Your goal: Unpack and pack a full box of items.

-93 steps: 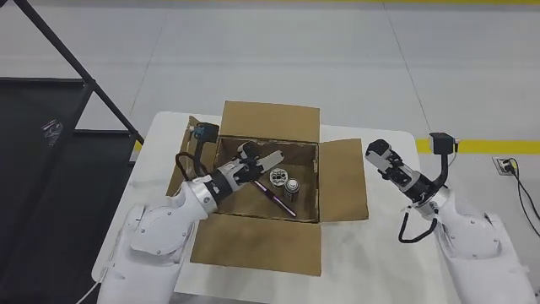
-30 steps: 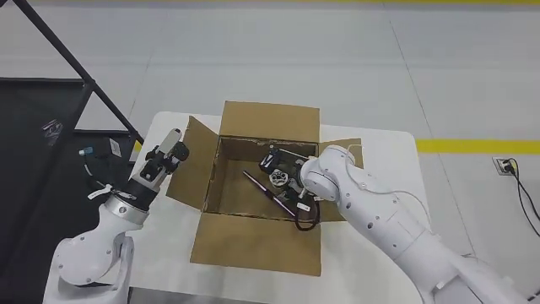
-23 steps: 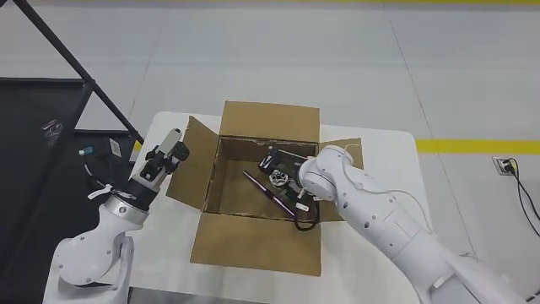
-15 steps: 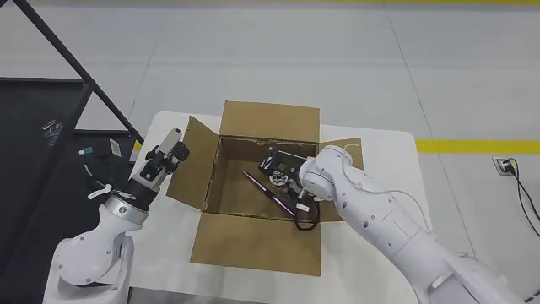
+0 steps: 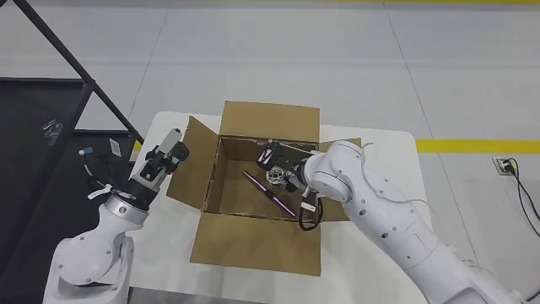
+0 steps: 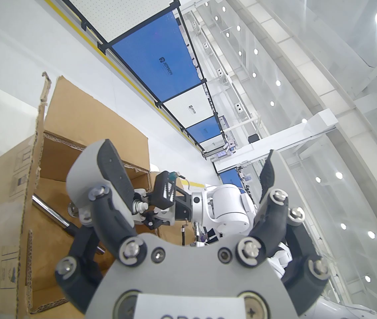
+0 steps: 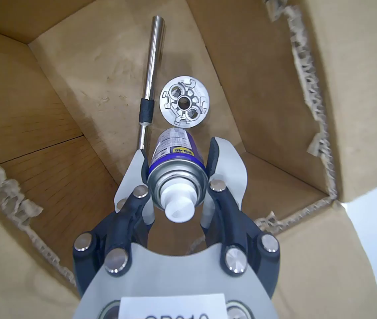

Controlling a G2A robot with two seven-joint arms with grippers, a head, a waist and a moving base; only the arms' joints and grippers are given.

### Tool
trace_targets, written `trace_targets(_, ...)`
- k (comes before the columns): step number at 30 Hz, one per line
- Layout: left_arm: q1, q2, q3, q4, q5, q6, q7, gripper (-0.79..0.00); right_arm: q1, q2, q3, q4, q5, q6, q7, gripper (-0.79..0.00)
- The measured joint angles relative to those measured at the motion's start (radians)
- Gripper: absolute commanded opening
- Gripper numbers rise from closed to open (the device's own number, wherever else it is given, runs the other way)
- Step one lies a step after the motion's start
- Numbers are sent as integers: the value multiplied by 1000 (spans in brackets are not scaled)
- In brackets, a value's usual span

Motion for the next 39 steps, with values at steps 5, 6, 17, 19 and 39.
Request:
trace_targets(5,0,0,0,0,0,0,0,0,-106,51,132,-228,-71,5,18,-785)
trace_targets(6,0,0,0,0,0,0,0,0,-128,60,158,-271,-90,8,8,-785)
trace_targets(17,0,0,0,0,0,0,0,0,-352,138,558,-558,-273,89,-47,-785)
trace_targets(19,0,0,0,0,0,0,0,0,-368,145,612,-551,-259,74,-28,-785)
trace_targets(39,0,0,0,0,0,0,0,0,-307,170,689,-45,-258,36,50,-785)
